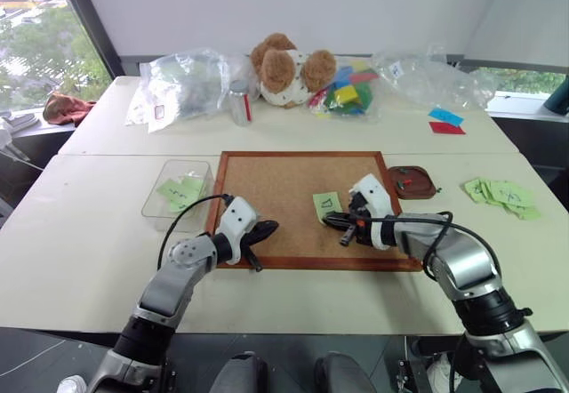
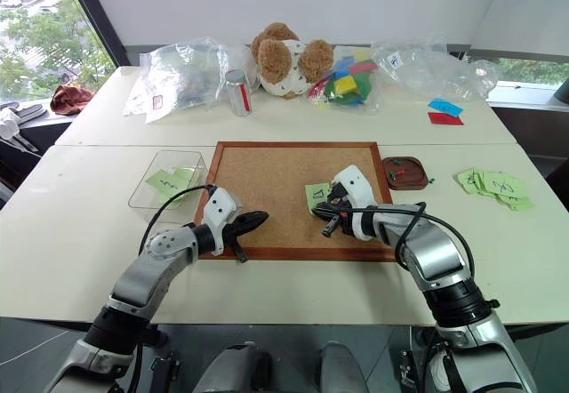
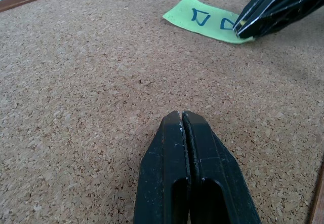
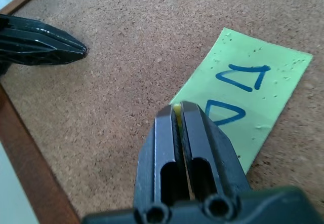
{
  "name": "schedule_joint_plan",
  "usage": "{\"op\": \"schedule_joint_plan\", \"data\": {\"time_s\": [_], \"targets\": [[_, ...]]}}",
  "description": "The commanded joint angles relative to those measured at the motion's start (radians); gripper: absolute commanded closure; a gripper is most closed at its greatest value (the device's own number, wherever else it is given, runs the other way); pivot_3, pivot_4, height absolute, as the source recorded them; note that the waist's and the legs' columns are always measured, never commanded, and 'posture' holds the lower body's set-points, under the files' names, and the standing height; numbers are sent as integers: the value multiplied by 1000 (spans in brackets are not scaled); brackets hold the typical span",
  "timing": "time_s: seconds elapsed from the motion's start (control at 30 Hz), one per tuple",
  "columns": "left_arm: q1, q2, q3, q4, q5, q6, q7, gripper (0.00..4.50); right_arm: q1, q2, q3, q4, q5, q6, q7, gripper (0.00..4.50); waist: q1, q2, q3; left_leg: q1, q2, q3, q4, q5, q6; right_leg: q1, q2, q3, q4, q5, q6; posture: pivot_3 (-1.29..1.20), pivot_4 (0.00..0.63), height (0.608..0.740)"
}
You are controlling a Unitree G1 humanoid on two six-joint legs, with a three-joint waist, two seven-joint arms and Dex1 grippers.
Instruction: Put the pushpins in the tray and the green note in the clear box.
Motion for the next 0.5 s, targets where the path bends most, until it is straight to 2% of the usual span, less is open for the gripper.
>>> {"op": "schedule_joint_plan", "data": {"time_s": [0.03,0.27,0.37,0.5], "targets": [[36,2,-34,35,25,32,0,4500,-45,-20,-63,-101,35,27,-1,4476,0,0,0,0,0,0,0,0,0,0,0,0,0,0,0,0,150,740],[16,-21,10,19,-33,75,0,4500,-66,-55,-89,-175,60,76,4,4476,2,0,0,0,0,0,0,0,0,0,0,0,-1,0,0,0,150,740],[-17,-42,72,-42,-143,174,-15,3687,-74,-81,-98,-212,75,94,13,4500,1,0,0,0,0,0,0,0,0,0,0,0,-1,0,0,0,150,740],[-69,-54,149,-127,-295,318,-30,1838,-85,-116,-103,-248,92,108,26,4500,-1,-1,1,-2,0,0,0,0,0,-1,0,0,-1,0,0,0,150,740]]}}
